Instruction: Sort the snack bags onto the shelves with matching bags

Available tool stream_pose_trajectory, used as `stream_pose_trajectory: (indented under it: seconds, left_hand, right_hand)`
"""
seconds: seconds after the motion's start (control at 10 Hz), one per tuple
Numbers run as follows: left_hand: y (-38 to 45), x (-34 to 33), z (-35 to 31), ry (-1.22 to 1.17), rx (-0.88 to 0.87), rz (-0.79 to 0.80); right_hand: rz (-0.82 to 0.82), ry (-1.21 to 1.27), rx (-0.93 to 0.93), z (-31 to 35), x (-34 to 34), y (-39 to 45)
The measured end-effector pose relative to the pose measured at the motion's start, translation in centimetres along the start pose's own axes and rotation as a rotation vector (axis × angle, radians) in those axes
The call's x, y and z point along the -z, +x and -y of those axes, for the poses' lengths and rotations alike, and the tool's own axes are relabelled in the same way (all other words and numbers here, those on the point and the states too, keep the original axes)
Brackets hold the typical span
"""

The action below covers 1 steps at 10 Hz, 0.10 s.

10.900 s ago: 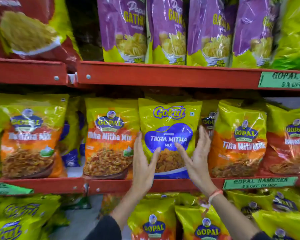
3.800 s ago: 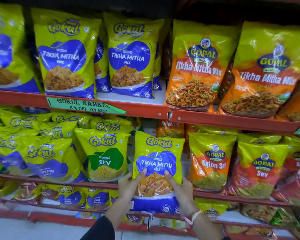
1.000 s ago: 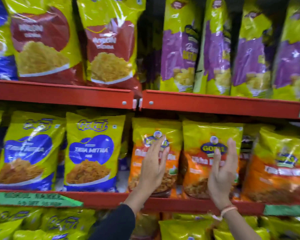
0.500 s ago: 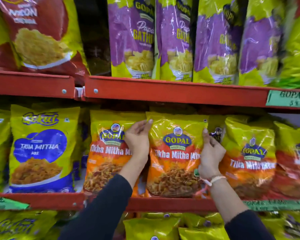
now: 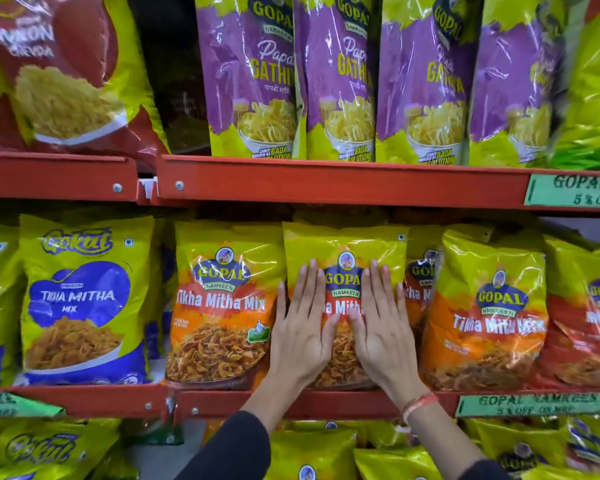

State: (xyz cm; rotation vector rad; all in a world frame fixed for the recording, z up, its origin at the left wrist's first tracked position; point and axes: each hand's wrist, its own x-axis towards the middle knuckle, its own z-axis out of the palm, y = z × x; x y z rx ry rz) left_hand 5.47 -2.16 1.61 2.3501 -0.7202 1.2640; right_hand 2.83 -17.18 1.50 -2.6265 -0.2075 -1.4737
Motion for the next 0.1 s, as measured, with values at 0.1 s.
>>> stream_pose_trajectory:
  seconds: [0.1]
  left_hand:
    - [-0.35,0.92,-0.38,0.042,0.021,0.066]
  right_hand:
    - [0.066,-0.081,-0.026,0.6,0.9,-0.12]
